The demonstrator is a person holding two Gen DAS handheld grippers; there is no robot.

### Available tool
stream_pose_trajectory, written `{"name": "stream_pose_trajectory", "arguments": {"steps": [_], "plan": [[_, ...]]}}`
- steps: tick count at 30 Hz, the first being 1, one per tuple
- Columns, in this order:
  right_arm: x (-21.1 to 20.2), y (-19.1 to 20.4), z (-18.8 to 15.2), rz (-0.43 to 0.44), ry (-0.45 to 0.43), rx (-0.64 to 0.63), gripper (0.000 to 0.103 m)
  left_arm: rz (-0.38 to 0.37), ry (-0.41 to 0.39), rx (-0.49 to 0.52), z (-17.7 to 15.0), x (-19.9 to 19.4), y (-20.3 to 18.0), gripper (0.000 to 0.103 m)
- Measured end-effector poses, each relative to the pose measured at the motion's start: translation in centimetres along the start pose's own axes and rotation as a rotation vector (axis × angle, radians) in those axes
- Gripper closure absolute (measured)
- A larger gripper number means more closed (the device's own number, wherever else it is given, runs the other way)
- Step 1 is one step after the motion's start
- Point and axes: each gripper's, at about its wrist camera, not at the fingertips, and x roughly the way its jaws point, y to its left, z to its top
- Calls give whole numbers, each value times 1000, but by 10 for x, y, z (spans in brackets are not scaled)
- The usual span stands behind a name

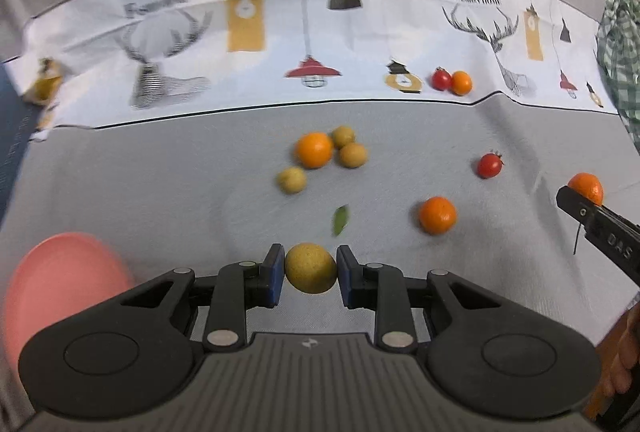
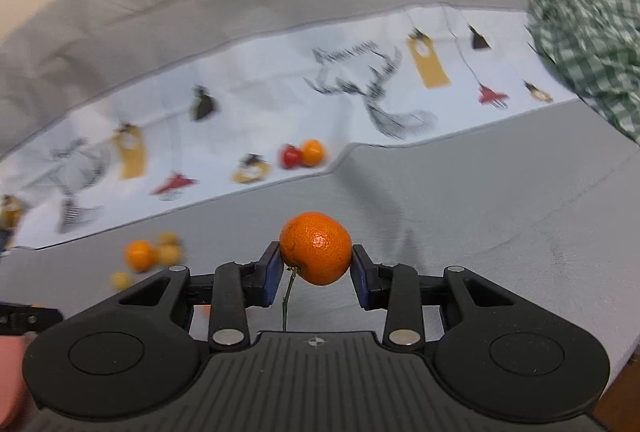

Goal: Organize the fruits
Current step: 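Carry the yellow fruit and mandarin toward the pink plate with both tools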

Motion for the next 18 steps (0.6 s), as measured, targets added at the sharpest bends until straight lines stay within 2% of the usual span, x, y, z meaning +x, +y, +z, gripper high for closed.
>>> {"name": "stream_pose_trajectory", "arguments": {"steps": [6, 12, 18], "plan": [[-69, 49, -25, 125, 23, -97, 65, 82, -21, -34, -45, -72, 50, 72], [-126, 103, -59, 251, 78, -156, 65, 136, -8, -129, -101, -137, 110, 72], [-176, 158, -83, 377, 108, -227, 65, 198, -58, -216, -155, -187, 156, 72]]}}
